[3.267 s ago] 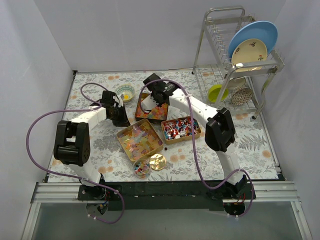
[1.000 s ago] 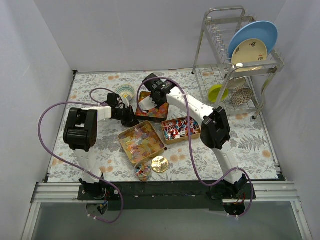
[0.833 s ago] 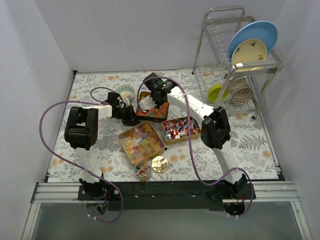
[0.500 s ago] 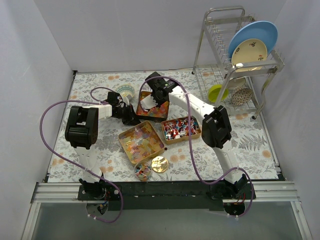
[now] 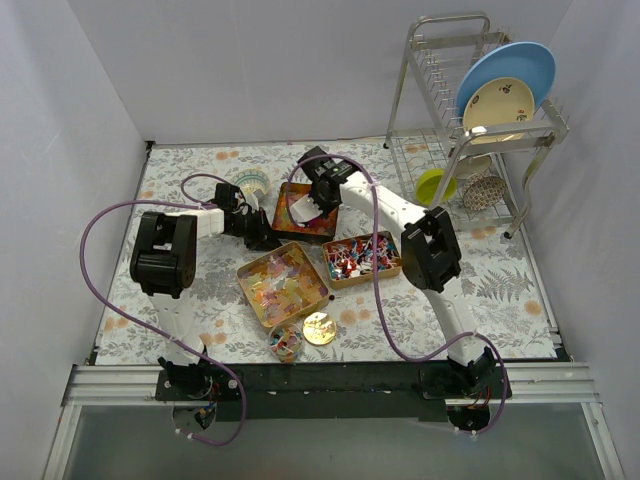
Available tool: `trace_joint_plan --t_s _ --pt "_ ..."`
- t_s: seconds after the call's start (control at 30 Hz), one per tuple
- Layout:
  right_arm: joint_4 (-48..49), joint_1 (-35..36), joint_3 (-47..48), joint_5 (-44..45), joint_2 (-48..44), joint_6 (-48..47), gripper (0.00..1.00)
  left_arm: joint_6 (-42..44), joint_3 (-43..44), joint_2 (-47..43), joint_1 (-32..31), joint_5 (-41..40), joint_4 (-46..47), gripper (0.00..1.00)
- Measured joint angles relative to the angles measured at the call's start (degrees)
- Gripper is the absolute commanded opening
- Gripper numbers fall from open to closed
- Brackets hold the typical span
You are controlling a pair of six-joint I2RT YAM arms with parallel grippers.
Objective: Pack the candies
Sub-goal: Scoop the fake candies from the storage box.
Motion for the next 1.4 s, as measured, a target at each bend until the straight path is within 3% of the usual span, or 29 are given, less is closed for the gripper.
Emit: trace_joint_plan --t_s 0.4,0.73,0.93,1.4 --pt "-0.22 2.21 5.25 2.69 6.19 -0.39 0.01 0.11 1.07 0.92 0.0 0.59 -0.13 0.0" --pt "-1.09 3.69 8.92 4.63 9.46 5.62 0.01 -0.35 1.09 1.07 0.04 0.87 0.02 0.0" --pt "-1.33 1.86 7.5 -1.31 9.33 9.81 0.01 0.11 1.11 1.07 0.39 1.38 -0.22 0.0" --pt "-5.18 -3.48 5.99 -20.59 6.56 8.87 0.01 4.83 1.4 0.63 3.17 8.59 -5.16 0.0"
